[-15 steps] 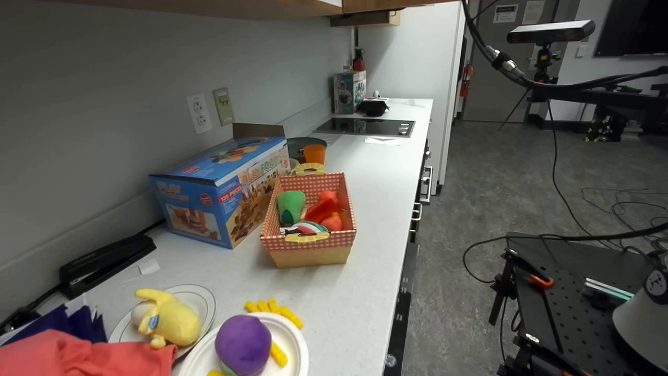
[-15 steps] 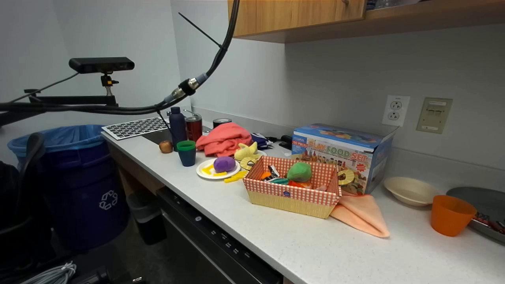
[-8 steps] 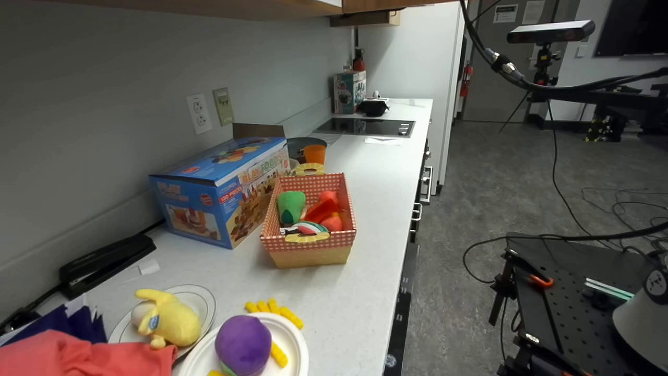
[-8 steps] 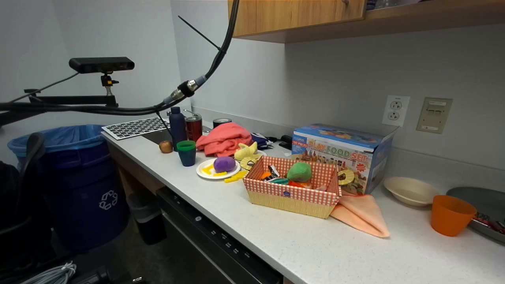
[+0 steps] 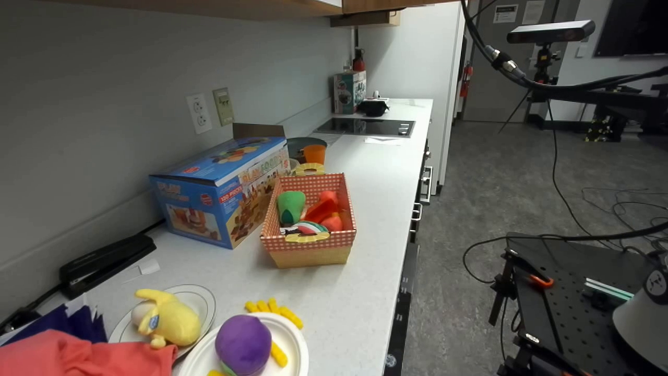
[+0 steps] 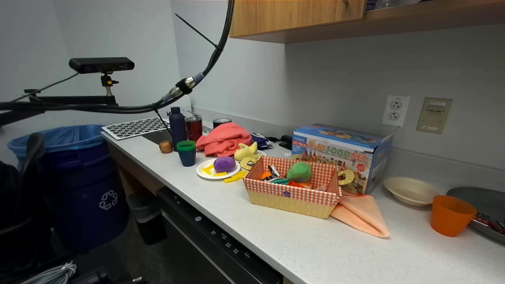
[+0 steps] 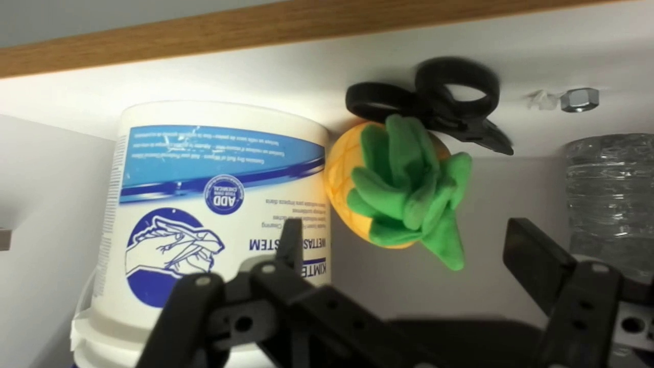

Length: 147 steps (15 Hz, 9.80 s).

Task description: Open the right door of the cabinet above the blue box, take the pineapple plush toy out of the cabinet and place it in the basket

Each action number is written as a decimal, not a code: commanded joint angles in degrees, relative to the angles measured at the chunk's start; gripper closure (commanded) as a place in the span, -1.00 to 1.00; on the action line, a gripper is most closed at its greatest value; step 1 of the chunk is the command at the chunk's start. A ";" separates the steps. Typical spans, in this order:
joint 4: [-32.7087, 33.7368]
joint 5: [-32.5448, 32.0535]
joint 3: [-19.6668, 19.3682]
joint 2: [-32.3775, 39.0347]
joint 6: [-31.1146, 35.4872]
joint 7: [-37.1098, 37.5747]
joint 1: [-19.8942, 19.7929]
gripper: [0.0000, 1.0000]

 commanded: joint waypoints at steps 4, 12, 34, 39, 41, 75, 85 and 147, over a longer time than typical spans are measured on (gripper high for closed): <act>0.37 0.97 -3.78 -0.71 -1.73 -1.76 2.25 -1.00; -0.05 2.58 -1.06 -1.16 -3.04 -4.10 0.38 -1.00; 0.33 6.29 -1.28 -1.65 -5.83 -8.76 0.49 0.98; 0.47 3.93 -2.70 -0.75 -0.11 -4.46 1.13 0.98; 0.38 3.26 -3.18 -0.68 1.09 -2.33 1.32 0.98; -10.49 -13.63 -6.73 -27.59 -51.50 -7.92 7.88 0.98; -16.19 -12.15 -5.18 -17.26 -47.29 -6.17 10.78 0.98; -18.35 -29.81 -12.37 -37.25 -65.92 12.01 -2.57 -1.00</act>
